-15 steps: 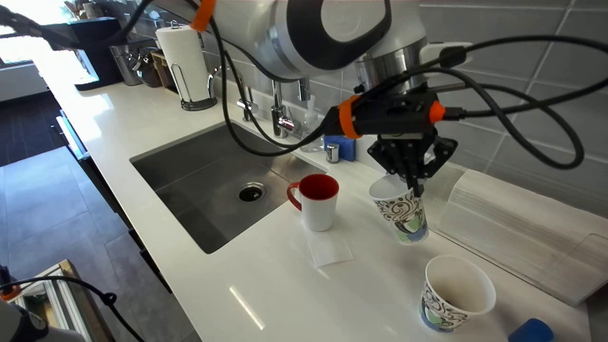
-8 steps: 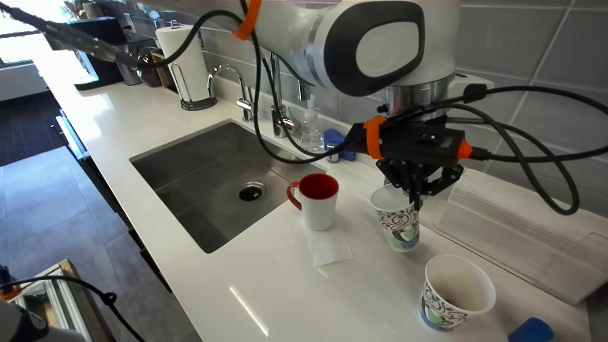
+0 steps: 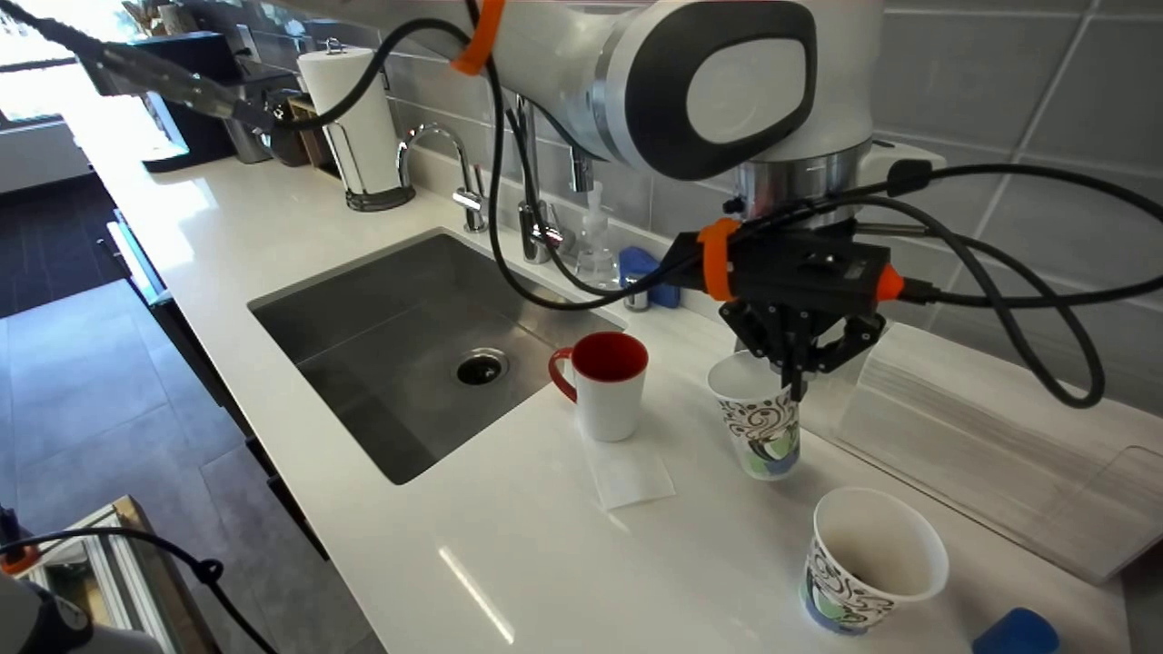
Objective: Pick the white paper cup on the left and pour its contents into the white paper cup on the right
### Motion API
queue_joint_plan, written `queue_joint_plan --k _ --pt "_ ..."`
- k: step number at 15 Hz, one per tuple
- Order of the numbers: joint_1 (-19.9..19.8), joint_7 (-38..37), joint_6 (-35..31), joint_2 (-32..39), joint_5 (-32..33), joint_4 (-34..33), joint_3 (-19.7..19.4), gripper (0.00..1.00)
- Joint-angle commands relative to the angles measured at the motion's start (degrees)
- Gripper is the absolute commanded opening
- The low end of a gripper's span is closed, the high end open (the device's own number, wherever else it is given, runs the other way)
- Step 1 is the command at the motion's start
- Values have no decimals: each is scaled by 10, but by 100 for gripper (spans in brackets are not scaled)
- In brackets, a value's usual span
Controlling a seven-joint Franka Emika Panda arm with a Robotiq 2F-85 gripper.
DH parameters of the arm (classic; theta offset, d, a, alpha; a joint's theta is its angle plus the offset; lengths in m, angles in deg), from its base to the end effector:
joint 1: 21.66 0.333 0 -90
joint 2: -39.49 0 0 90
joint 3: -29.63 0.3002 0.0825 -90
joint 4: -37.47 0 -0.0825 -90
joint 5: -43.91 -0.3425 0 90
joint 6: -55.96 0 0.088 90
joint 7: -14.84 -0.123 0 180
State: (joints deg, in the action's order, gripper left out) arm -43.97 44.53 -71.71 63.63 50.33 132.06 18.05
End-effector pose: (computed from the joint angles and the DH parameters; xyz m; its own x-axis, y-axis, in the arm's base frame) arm 0.5400 -0.3507 0.3785 0.9989 0.0173 0.0443 0.0065 -0.9727 0.2321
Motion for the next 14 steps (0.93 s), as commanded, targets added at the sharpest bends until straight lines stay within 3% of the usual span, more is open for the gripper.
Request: queue_joint_plan --k 1,14 --pt "-15 28 38 5 -33 -17 18 1" --pt "-61 87 160 62 -185 -109 40 1"
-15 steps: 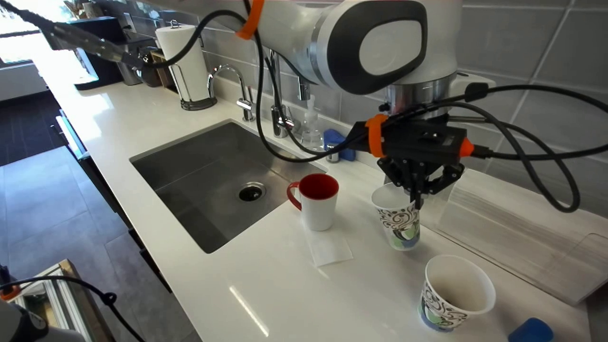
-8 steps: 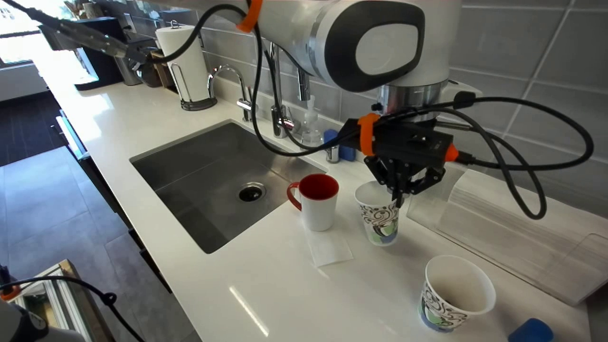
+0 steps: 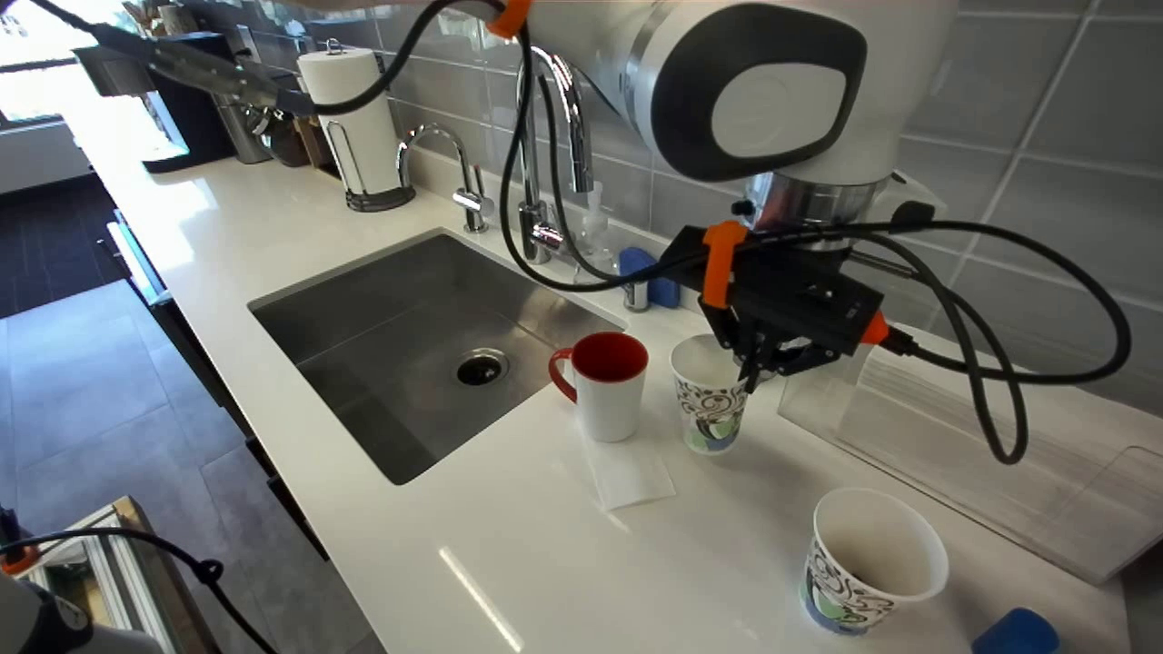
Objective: Pick the white paper cup on the left and pour its contents into the white paper cup on the right
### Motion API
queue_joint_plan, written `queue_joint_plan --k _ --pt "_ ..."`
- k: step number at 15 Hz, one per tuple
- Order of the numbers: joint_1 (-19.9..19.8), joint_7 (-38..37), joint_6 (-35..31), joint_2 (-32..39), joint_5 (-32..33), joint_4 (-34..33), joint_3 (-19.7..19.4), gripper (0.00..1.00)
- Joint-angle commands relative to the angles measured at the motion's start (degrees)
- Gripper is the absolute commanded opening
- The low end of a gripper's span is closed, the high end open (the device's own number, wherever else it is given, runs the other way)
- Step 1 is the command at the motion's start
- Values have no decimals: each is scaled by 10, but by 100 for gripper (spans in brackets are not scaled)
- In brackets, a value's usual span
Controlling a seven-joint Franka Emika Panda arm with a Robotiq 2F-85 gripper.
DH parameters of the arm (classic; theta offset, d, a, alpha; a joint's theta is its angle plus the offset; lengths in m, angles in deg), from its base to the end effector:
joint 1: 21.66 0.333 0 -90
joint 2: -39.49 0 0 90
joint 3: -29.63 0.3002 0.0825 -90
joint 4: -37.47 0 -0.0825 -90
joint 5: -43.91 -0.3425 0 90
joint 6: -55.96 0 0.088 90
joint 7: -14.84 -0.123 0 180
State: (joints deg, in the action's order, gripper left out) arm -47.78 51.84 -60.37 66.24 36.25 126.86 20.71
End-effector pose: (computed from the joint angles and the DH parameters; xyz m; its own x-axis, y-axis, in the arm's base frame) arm 0.5376 -0.3496 0.3673 0.9993 -0.0085 0.0374 -0.0072 -0.9994 -0.0351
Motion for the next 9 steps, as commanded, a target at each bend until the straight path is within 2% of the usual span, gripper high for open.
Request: queue_joint_plan --k 1,4,9 --pt "-28 12 61 44 -57 -69 15 1" --pt "-36 -1 96 73 -77 -108 16 1" --pt "-44 -25 95 109 -79 -154 15 1"
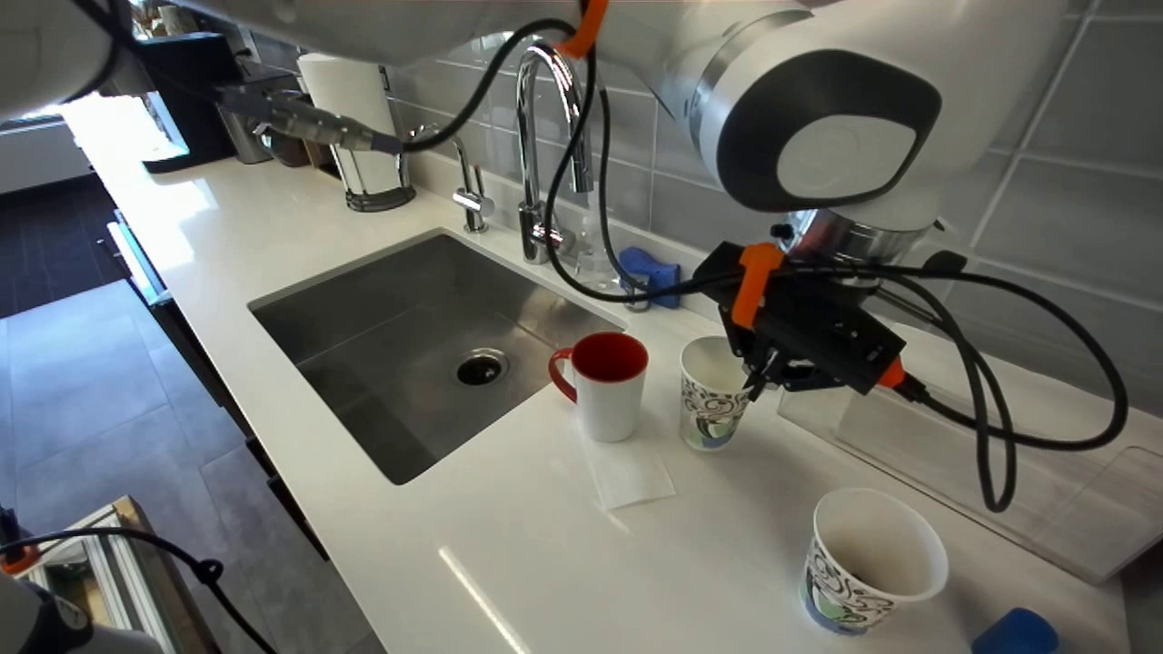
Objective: Pick the white paper cup on the left and pour its contents into the white paper cup on the right
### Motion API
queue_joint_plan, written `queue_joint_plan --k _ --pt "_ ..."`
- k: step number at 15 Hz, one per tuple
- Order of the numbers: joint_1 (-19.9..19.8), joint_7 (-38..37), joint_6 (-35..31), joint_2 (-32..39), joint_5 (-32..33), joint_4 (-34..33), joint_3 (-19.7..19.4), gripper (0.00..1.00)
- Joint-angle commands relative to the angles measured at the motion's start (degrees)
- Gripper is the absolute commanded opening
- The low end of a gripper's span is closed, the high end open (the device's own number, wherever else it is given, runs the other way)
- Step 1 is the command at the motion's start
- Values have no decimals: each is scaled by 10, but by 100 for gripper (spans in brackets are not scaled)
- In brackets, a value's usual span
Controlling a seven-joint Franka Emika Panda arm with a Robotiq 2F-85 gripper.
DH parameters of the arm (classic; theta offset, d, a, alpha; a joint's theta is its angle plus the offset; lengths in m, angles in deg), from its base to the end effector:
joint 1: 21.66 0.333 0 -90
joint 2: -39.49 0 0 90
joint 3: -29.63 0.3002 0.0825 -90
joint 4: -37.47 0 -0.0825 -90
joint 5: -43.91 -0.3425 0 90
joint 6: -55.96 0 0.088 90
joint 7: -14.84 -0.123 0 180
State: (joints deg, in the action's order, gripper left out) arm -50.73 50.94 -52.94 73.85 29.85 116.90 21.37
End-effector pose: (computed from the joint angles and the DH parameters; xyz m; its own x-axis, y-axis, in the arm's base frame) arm 0.5497 -0.3703 0.3454 0.9958 -0.0900 0.0177 -0.0859 -0.9826 -0.1645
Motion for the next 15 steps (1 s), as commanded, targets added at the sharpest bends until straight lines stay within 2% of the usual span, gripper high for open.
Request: queue_joint_plan --k 1,5,6,10,15 --pt "-15 -21 20 38 -14 -61 9 1" --pt "-17 -31 16 53 -5 -81 11 1" --pt "-18 -29 14 53 -5 -81 12 25" --pt "-22 -15 18 40 -6 -75 15 48" --pt "-20 24 20 -4 -8 -33 8 83"
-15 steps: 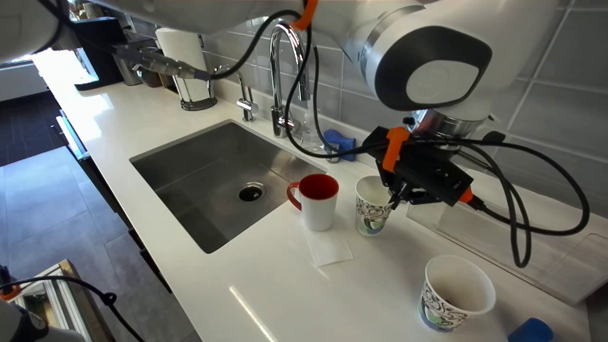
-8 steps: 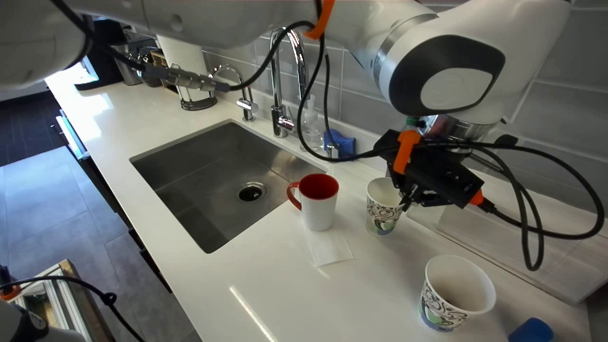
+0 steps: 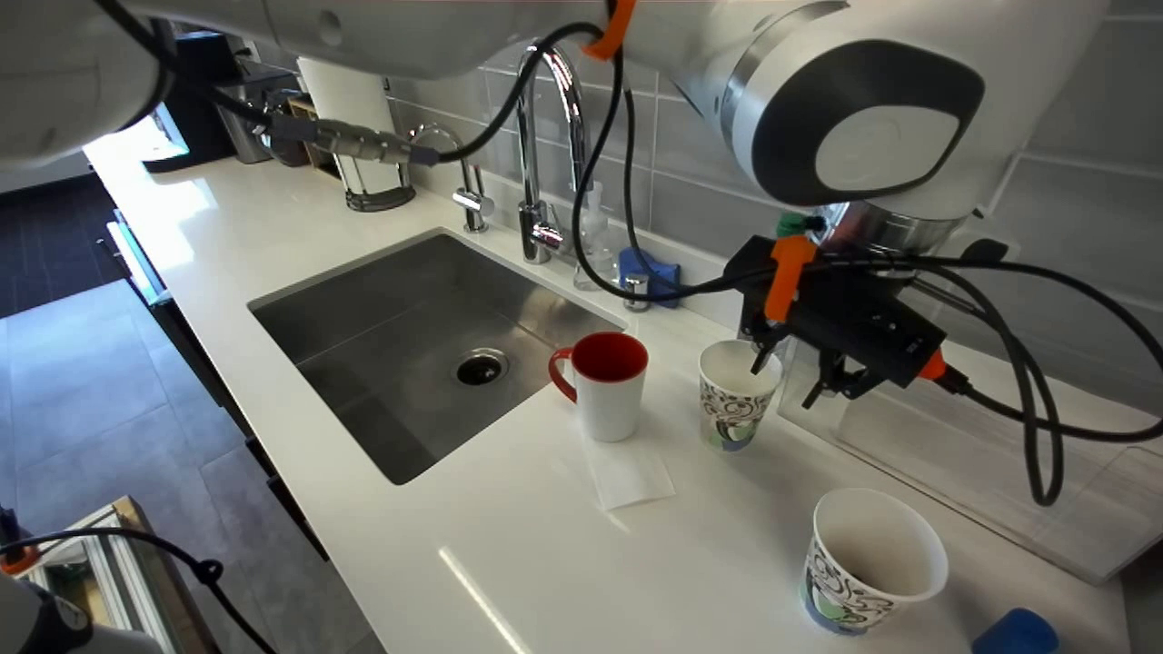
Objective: Pick the white paper cup on the left and pour its contents into the white paper cup on the right
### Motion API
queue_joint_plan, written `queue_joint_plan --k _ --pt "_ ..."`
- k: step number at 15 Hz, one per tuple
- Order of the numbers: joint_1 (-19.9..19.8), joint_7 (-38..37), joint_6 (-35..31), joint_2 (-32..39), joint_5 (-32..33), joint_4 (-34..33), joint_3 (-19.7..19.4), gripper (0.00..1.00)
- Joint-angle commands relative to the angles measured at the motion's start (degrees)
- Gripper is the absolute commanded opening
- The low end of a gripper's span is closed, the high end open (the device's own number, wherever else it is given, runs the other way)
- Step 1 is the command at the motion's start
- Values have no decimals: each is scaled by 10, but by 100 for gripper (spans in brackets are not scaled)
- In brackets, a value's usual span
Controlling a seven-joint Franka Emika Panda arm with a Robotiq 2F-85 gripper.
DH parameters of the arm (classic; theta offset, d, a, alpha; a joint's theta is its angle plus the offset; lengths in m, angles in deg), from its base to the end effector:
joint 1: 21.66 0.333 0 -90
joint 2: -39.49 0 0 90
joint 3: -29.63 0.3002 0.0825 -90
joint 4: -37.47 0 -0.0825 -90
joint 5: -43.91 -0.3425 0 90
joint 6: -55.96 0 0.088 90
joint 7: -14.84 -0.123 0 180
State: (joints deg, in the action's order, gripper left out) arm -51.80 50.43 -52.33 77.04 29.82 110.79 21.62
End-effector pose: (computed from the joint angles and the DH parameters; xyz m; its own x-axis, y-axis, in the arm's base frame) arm 0.5614 -0.3863 0.3528 0.9935 -0.1028 0.0497 -0.0948 -0.9853 -0.1424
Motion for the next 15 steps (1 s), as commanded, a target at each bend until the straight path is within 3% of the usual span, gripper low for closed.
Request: queue_joint_plan --k 1,3,6,8,12,15 --pt "-10 38 13 -46 -8 37 5 91" --pt "-11 54 1 -74 -7 65 4 100" --pt "0 64 -29 -127 0 130 -2 100" --pt "10 44 -47 -161 5 178 -5 100" --pt "52 -17 -147 -231 44 287 -23 100" --pt "82 -81 -191 -294 107 368 -44 100"
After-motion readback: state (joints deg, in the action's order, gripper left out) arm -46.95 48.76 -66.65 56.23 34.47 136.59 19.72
